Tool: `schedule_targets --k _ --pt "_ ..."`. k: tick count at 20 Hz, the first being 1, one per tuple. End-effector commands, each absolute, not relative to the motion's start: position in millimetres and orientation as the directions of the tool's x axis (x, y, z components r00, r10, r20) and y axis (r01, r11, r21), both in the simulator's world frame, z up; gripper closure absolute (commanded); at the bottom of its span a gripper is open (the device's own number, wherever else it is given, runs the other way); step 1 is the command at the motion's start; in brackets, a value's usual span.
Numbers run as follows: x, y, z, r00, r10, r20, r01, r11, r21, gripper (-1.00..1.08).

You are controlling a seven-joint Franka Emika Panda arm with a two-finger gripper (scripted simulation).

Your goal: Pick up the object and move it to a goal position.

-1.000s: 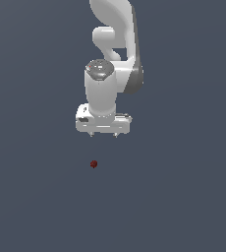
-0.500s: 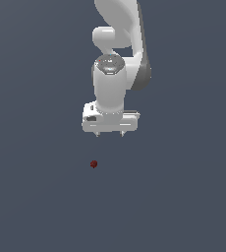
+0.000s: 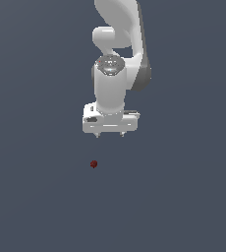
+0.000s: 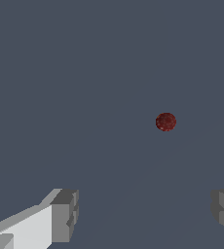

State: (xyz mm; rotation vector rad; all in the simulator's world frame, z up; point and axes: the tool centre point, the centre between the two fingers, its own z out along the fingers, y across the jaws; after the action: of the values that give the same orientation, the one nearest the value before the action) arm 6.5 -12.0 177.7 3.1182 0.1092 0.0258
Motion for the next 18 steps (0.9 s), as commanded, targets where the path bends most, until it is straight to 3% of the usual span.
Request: schedule_targets --k 1,18 --pt "8 -13 176 0.996 0.093 0.015 0.093 -0.995 0.023 -0.92" --pt "27 -32 148 0.903 0.43 -0.005 0.43 -0.903 0.028 -0.92"
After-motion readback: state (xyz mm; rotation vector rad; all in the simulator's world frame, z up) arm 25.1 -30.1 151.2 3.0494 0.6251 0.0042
